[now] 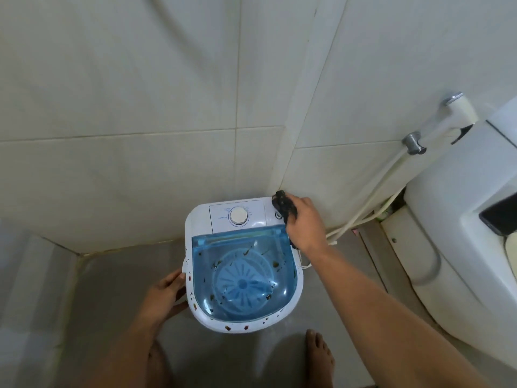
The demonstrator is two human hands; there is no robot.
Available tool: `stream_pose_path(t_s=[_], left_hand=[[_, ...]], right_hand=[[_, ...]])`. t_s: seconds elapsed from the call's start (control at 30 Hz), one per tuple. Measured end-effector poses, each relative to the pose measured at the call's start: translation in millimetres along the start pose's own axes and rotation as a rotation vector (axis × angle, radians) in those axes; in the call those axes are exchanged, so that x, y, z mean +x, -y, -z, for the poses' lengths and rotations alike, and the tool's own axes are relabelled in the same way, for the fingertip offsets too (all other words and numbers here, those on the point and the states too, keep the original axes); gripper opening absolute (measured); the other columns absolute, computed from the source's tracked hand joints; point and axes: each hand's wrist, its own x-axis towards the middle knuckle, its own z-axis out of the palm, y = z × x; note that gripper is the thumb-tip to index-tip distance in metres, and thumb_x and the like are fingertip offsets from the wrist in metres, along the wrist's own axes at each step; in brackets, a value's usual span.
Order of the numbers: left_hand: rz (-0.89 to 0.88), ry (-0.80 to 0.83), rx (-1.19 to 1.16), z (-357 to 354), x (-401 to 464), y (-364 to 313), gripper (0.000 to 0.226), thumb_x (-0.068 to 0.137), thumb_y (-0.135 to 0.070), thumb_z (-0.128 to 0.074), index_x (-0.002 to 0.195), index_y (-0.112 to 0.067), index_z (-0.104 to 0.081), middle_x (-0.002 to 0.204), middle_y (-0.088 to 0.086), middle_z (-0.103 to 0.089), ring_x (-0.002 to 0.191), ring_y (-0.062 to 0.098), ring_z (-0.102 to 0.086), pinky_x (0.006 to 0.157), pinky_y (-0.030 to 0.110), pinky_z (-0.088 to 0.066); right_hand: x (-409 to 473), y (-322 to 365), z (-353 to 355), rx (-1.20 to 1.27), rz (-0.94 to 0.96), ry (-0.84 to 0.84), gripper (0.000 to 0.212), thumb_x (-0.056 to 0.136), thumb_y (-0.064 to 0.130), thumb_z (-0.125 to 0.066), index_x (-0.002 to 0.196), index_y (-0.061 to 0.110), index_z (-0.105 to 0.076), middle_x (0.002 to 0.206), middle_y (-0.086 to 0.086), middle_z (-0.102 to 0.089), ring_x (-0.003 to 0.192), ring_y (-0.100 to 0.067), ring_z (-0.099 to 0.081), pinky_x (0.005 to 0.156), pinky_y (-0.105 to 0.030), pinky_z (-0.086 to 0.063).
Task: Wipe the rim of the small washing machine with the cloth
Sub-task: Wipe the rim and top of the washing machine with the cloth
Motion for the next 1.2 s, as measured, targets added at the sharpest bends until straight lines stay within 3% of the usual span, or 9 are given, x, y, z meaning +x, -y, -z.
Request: stream_pose_path(t_s=[0.13, 0.3, 0.47, 0.7, 0.83, 0.9, 1.0, 1.1, 1.2], left_hand=[[0.016, 0.035, 0.003, 6.0, 4.5, -2.6, 0.026, 0.1, -0.018, -0.056, 0.125, -0.017, -0.065, 0.117, 0.009, -0.073, 0.112, 0.026, -0.067, 0.082, 0.038, -0.056], [0.03, 0.068, -0.006, 10.9, 8.6, -2.9, 0.023, 0.099, -0.017, -0.058, 0.121, -0.02, -0.066, 0.117, 0.007, -0.074, 0.114, 0.025, -0.067, 0.086, 0.04, -0.056], [0.004, 0.06, 0.013, 7.6, 3.2, -5.5, 0.021, 0.101, -0.017, -0.056, 0.116, -0.023, -0.068, 0.109, 0.004, -0.077, 0.106, 0.02, -0.07, 0.074, 0.033, -0.058], [-0.007, 0.062, 0.005, 6.6, -1.6, -7.9, 0.021, 0.101, -0.017, -0.055, 0.115, -0.025, -0.068, 0.11, 0.004, -0.077, 0.107, 0.021, -0.071, 0.073, 0.033, -0.059], [-0.003, 0.066, -0.021, 5.4, -2.8, -9.4, 0.02, 0.102, -0.015, -0.054, 0.111, -0.026, -0.068, 0.111, 0.006, -0.076, 0.109, 0.022, -0.069, 0.07, 0.032, -0.059], [-0.002, 0.07, -0.021, 5.8, -3.4, -10.9, 0.022, 0.101, -0.014, -0.054, 0.117, -0.025, -0.067, 0.112, 0.006, -0.075, 0.111, 0.023, -0.068, 0.072, 0.032, -0.058], [0.0, 0.081, -0.02, 5.5, -6.6, -14.5, 0.024, 0.102, -0.014, -0.053, 0.12, -0.025, -0.065, 0.113, 0.007, -0.074, 0.111, 0.023, -0.068, 0.067, 0.029, -0.058], [-0.002, 0.09, -0.02, 5.3, -8.8, -15.8, 0.022, 0.102, -0.014, -0.052, 0.115, -0.025, -0.066, 0.111, 0.006, -0.075, 0.107, 0.02, -0.069, 0.06, 0.025, -0.059], [-0.001, 0.076, -0.013, 6.2, -8.8, -14.1, 0.022, 0.102, -0.015, -0.052, 0.117, -0.025, -0.066, 0.11, 0.005, -0.075, 0.106, 0.018, -0.069, 0.059, 0.025, -0.059]], right_hand=[[17.3, 37.9, -27.1, -0.272, 0.038, -0.036, 0.057, 0.087, 0.008, -0.052, 0.142, 0.023, -0.052, 0.126, -0.008, -0.054, 0.111, -0.034, -0.053, 0.091, -0.047, -0.048], [17.8, 47.6, -48.4, -0.33, 0.331, 0.083, 0.058, 0.086, 0.008, -0.057, 0.143, 0.021, -0.052, 0.124, -0.01, -0.055, 0.109, -0.034, -0.053, 0.088, -0.047, -0.05], [45.4, 54.1, -30.0, -0.506, 0.009, 0.048, 0.057, 0.088, 0.007, -0.053, 0.143, 0.018, -0.047, 0.127, -0.014, -0.049, 0.113, -0.035, -0.051, 0.084, -0.044, -0.049], [46.5, 93.0, -37.9, -0.475, 0.251, 0.327, 0.058, 0.089, 0.006, -0.055, 0.144, 0.024, -0.05, 0.13, -0.008, -0.049, 0.113, -0.033, -0.052, 0.086, -0.042, -0.053], [57.6, 65.4, -8.9, -0.624, 0.186, 0.272, 0.054, 0.087, 0.008, -0.059, 0.139, 0.024, -0.053, 0.125, -0.008, -0.053, 0.111, -0.034, -0.056, 0.082, -0.042, -0.05], [56.2, 48.9, 2.0, -0.533, 0.068, 0.238, 0.051, 0.084, 0.005, -0.06, 0.133, 0.017, -0.052, 0.122, -0.012, -0.056, 0.108, -0.035, -0.059, 0.082, -0.042, -0.051], [50.3, 40.3, 5.1, -0.169, -0.081, 0.121, 0.043, 0.083, -0.001, -0.057, 0.124, 0.01, -0.058, 0.117, -0.017, -0.065, 0.105, -0.035, -0.063, 0.085, -0.037, -0.049], [43.5, 63.1, -7.5, 0.135, -0.031, -0.03, 0.042, 0.087, -0.001, -0.056, 0.125, 0.015, -0.062, 0.12, -0.01, -0.069, 0.109, -0.027, -0.064, 0.094, -0.033, -0.048], [44.8, 87.7, -27.9, 0.309, -0.024, 0.004, 0.039, 0.088, 0.003, -0.061, 0.124, 0.019, -0.067, 0.113, -0.001, -0.073, 0.103, -0.019, -0.067, 0.095, -0.031, -0.052]])
